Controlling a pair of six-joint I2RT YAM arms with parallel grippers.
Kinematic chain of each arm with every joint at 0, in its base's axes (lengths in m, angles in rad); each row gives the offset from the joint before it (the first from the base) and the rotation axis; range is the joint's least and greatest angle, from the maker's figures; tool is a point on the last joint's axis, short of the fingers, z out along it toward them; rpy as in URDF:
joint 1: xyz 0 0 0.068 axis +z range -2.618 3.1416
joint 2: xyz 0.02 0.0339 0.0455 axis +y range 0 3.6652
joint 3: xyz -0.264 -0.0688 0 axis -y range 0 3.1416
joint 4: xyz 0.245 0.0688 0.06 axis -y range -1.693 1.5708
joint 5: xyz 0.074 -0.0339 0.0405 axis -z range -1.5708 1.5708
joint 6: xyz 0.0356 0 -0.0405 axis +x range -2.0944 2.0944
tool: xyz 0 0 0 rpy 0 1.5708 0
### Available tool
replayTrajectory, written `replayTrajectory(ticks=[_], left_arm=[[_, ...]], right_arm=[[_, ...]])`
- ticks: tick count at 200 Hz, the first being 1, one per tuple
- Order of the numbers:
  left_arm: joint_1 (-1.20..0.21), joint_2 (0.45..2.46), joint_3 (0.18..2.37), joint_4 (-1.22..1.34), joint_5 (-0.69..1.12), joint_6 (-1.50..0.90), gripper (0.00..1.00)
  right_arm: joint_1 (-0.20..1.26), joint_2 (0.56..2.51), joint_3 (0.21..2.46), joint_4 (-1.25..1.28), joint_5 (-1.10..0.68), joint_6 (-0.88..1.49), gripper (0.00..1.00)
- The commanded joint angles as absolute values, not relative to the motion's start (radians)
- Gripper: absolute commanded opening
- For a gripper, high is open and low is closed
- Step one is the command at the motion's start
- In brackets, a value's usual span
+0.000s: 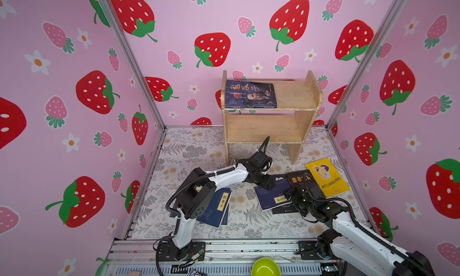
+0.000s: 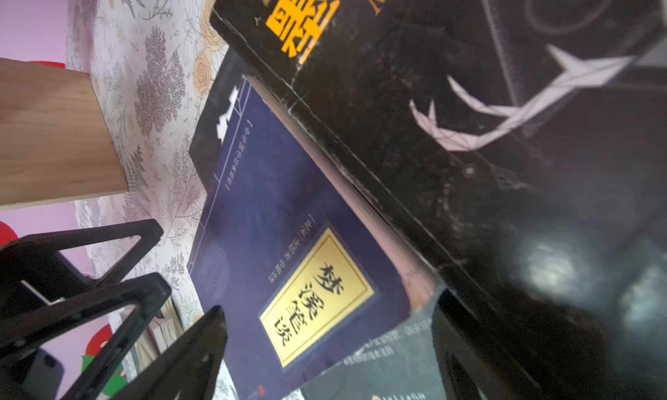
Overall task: Stacking books/files
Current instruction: Rotate the book on the book.
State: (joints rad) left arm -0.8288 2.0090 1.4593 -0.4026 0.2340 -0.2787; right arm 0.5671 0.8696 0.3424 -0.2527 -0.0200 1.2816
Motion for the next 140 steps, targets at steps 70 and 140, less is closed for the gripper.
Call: replayTrajectory(ticks=[70,140], left_arm=[[-0.805,2.061,1.44,-0.328,0.436,-0.288,0.88],[-0.794,1.98,1.342,-0.147,0.563,-0.499,0.62]], right_arm=[[0.566,1.156,0.397,-0.053,-0.037,1.274,0.89],[0.564,1.348,0.469,0.032,-0.089,1.191,0.88]])
